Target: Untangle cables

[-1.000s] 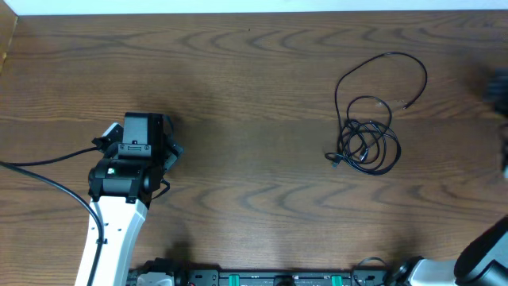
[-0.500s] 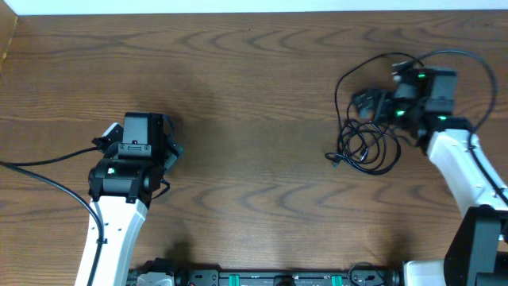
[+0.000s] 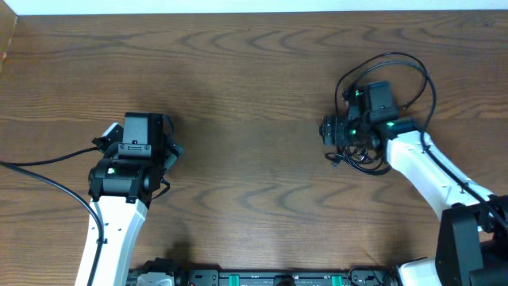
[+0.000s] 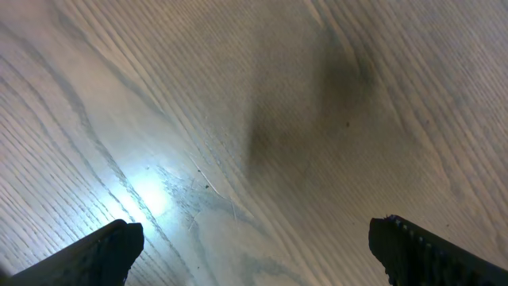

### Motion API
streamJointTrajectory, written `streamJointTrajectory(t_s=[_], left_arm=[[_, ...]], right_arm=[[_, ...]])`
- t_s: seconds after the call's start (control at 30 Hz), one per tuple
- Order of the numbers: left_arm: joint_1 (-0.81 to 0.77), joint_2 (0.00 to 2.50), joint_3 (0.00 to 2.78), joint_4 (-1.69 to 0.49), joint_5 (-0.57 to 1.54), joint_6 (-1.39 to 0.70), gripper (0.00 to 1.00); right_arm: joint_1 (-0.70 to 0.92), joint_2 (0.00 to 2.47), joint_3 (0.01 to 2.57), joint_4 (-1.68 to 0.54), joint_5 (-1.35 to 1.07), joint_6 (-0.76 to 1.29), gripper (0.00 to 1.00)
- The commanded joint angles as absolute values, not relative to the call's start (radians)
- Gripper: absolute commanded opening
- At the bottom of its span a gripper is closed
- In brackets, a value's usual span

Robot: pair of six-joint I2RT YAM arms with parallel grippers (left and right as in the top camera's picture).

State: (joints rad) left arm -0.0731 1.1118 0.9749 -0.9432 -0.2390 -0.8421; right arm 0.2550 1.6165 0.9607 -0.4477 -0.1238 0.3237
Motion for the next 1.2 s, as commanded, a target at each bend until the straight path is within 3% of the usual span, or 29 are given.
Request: streamJointTrajectory(t_s=[0.0,0.4,0.6,0.7,0.8,0.97,1.17], left_arm=[[-0.068,1.117,0.971,-0.949,-0.255,-0.851,0.98],[-0.068,1.117,0.971,-0.949,-0.255,-0.851,0.98],[-0.068,1.117,0.971,-0.949,-0.255,-0.851,0.98],[-0.068,1.117,0.971,-0.949,-0.255,-0.851,0.98],[-0.068,1.117,0.971,-0.949,-0.255,-0.851,0.98],[-0.068,1.117,0.971,-0.949,-0.255,-0.851,0.98],[-0.068,1.117,0.971,-0.949,-0.255,-0.851,0.98]], right_arm=[[0.275,1.620,0.953,-0.472,0.067,0.455,0.82],[0.277,1.623,0.872,-0.427,0.068,0.538,0.92],[0.277,1.623,0.778,-0.331,0.050,0.606,0.88],[0.277,1.623,0.741,-0.276,-0.004,0.606,0.80],[0.277,1.623,0.707,-0.218,-0.072,0.606,0.64],[0.277,1.623,0.690,-0.173,-0.174,0.606,0.23],[0.277,1.623,0.690,0.049,-0.491,0.616,0.14]])
